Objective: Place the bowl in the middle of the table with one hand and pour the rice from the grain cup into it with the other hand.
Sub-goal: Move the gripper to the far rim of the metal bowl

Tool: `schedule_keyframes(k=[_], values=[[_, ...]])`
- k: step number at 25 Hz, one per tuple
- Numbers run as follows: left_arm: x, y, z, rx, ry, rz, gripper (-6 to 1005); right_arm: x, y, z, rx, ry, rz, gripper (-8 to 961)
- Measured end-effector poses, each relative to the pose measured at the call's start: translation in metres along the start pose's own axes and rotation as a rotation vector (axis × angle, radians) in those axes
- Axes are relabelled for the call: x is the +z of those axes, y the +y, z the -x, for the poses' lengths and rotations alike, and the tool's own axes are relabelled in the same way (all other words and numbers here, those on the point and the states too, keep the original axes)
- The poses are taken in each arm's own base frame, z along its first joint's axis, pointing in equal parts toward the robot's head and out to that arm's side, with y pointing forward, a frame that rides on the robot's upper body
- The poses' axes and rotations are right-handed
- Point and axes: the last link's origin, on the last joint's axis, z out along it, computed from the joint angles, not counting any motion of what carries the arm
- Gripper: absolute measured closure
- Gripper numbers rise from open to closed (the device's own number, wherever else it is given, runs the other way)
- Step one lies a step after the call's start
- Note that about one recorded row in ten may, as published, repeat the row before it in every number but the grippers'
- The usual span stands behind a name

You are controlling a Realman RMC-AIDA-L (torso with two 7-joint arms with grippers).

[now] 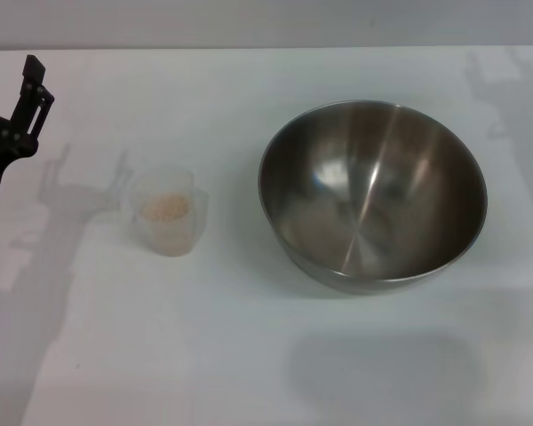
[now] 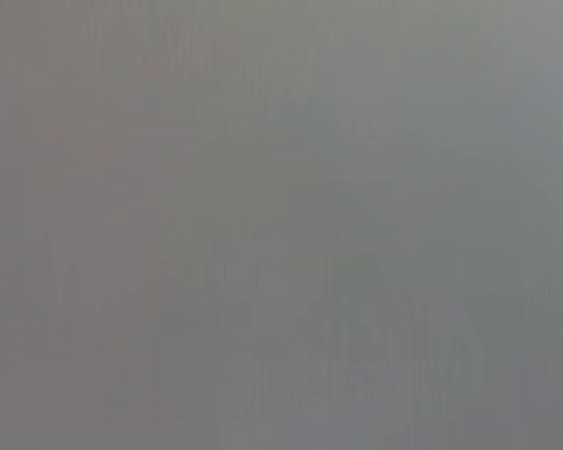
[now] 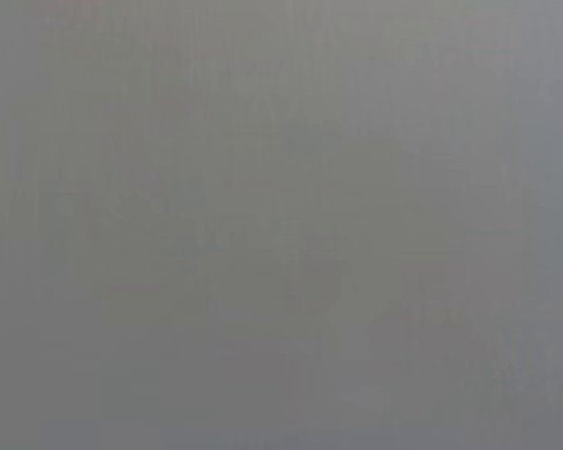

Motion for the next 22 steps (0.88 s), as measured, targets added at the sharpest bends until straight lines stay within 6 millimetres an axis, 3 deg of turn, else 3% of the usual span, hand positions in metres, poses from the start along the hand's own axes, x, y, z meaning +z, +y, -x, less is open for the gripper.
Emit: schedule_keyframes(k=[18,21,22], values=[[0.003,0.002,-0.001,-0.004,0.006,0.005,169,-0.002,0.002,-0.003,-0.184,0.017,0.003,299],[0.003,0.002,-0.001,-0.003,0.006,0.005,169,0.01,0.004,-0.006,-0.162,0.076,0.002,300],[0.003,0.002,-0.001,-0.002,0.006,0.005,169,0.024,0.01,-0.006,-0.135,0.143,0.001,300]])
